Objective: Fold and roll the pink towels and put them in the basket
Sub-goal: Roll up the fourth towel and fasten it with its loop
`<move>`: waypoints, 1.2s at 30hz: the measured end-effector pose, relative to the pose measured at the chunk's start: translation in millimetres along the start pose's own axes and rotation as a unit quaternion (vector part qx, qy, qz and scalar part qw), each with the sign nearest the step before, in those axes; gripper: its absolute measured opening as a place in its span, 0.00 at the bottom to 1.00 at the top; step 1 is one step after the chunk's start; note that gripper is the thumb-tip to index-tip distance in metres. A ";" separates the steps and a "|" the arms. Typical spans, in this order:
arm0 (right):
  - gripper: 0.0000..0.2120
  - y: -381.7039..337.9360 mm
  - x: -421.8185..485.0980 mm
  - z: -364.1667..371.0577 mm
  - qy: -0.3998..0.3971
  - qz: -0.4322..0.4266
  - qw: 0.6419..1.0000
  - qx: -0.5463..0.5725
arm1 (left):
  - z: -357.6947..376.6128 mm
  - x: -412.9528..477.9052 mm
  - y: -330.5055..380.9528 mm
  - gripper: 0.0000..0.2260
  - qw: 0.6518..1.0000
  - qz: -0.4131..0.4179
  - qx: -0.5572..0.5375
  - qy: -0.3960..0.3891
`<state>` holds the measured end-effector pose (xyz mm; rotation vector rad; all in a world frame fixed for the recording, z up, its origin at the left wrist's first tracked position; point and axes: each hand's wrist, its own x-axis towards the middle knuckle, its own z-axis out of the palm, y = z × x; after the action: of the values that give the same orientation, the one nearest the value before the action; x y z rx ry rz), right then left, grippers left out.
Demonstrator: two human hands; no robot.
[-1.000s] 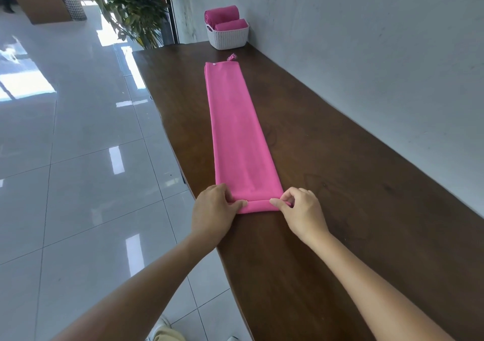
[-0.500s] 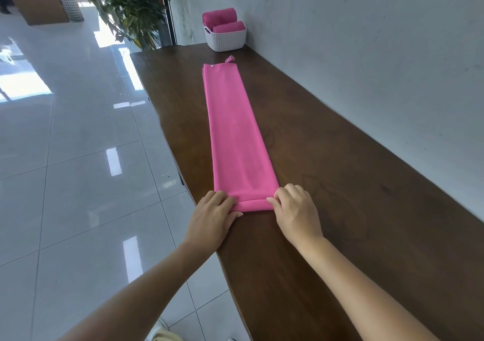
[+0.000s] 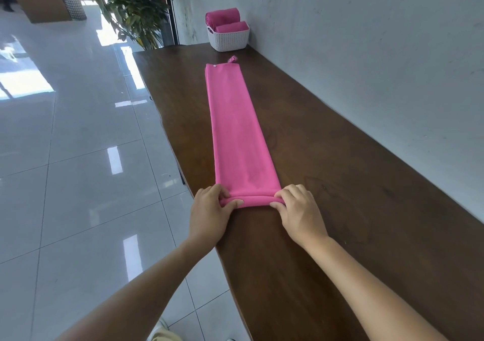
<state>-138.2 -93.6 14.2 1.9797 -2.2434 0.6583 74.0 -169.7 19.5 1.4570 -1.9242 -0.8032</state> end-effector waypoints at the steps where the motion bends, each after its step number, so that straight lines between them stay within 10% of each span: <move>1: 0.09 -0.8 2.3 -1.6 -0.015 0.027 0.999 0.028 | 0.1 1.2 1.3 0.13 1.000 -0.020 -0.009 0.004; 7: 0.10 -2.8 15.8 -5.1 -0.073 0.139 0.981 0.114 | 4.8 7.7 7.8 0.13 0.998 -0.045 -0.024 0.023; 21: 0.13 -12.6 37.8 -3.9 -0.071 0.231 0.966 0.088 | -6.3 28.9 -36.0 0.13 0.933 0.301 0.197 0.031; 36: 0.24 10.6 29.0 7.9 -0.021 0.058 0.997 0.042 | -20.4 85.4 -7.2 0.07 0.978 -0.019 0.042 -0.204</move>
<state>-151.3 -122.6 13.9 1.9279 -2.4105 0.7394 74.4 -256.3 35.4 1.4681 -2.2578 -1.1215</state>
